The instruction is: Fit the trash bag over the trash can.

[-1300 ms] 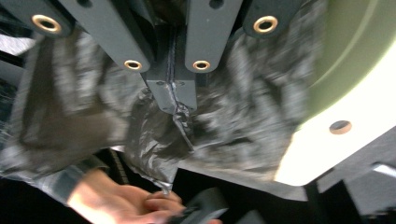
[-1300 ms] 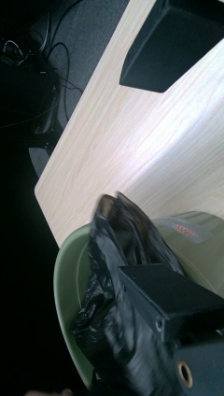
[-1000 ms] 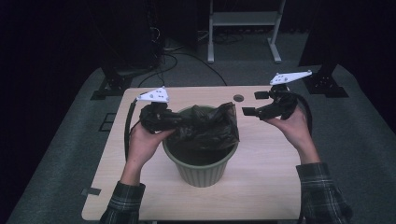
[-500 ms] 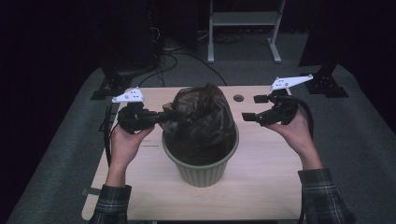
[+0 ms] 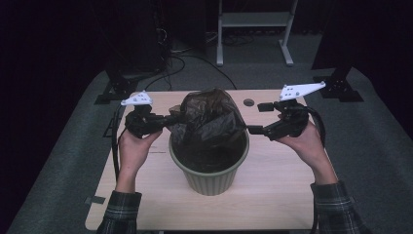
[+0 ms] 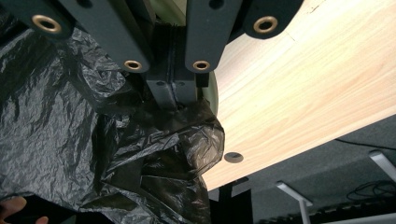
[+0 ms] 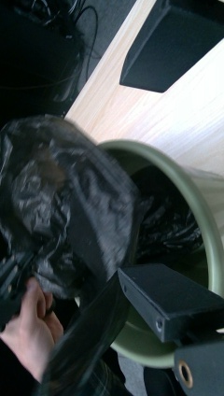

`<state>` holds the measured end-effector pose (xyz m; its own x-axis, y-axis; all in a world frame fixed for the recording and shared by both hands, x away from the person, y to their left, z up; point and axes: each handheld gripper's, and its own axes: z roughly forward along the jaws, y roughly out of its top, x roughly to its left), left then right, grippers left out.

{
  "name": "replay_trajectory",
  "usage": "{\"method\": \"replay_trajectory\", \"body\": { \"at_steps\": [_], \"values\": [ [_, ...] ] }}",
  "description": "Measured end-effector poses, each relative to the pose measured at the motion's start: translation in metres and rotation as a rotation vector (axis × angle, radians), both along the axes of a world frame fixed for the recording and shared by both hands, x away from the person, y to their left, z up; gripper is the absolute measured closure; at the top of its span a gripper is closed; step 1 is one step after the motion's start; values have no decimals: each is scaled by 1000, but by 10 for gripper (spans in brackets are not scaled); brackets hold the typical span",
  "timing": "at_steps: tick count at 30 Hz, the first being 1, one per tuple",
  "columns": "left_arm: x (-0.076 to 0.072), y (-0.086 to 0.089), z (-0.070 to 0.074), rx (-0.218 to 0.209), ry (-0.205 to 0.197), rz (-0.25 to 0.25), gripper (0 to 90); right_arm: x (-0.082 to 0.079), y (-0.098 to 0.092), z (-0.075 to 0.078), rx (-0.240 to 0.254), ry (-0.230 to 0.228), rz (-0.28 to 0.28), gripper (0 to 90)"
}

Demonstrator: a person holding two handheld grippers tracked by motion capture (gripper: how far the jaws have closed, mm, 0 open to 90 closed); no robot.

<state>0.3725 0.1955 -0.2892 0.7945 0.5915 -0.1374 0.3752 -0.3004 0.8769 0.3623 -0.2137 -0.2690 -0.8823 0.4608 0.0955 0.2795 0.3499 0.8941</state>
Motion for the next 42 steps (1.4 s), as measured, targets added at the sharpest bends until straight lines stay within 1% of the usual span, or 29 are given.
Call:
{"method": "replay_trajectory", "body": {
  "at_steps": [6,9,10,12,13,14,15,16,17,18,19,20,21,23,24,27,30,34,36,40,42],
  "values": [
    [0,1,0,-6,2,5,899,-5,11,-3,-4,-3,52,66],
    [0,0,0,1,4,4,899,-7,17,-5,-5,-4,77,70],
    [0,-1,0,1,3,3,899,-7,21,-6,-5,-4,89,77],
    [-1,-2,0,0,3,-2,899,-7,25,-8,-14,-4,99,131],
    [-1,-2,0,1,3,-3,899,-7,27,-9,-16,-8,103,142],
    [-1,-2,0,2,4,-3,899,-6,29,-11,-19,-7,112,197],
    [-1,-2,0,5,4,-4,899,-6,30,-12,-22,-3,125,301],
    [-2,-2,0,7,4,-6,899,-6,32,-13,-27,-19,125,399],
    [-2,-2,0,8,4,-6,899,-7,32,-14,-31,-31,123,469],
    [-2,-1,1,7,2,-5,899,-7,33,-15,-34,-28,134,587],
    [-3,0,1,8,-2,-2,899,-7,33,-16,-35,-37,137,652],
    [-4,2,2,7,-2,0,899,-8,32,-17,-42,-51,133,753],
    [-4,3,2,7,-4,0,899,-8,31,-18,-45,-54,136,825],
    [-6,8,3,-1,-6,8,899,-9,28,-18,-47,-58,128,891],
    [-7,10,3,-3,-7,12,899,-8,25,-19,-48,-57,126,893],
    [-10,19,2,-3,-8,22,899,-7,16,-20,-56,-58,92,894],
    [-15,30,-1,0,-5,38,899,-5,3,-22,-51,-61,57,895],
    [-23,42,-5,2,-2,52,899,-2,-15,-26,-44,-53,12,895],
    [-28,48,-7,3,0,58,899,-1,-22,-28,-51,-52,-3,895],
    [-38,62,-10,0,-3,77,899,-3,-39,-32,-44,-46,-34,895],
    [-41,66,-14,-2,0,83,899,-4,-46,-35,-44,-46,-46,895]
  ]
}}
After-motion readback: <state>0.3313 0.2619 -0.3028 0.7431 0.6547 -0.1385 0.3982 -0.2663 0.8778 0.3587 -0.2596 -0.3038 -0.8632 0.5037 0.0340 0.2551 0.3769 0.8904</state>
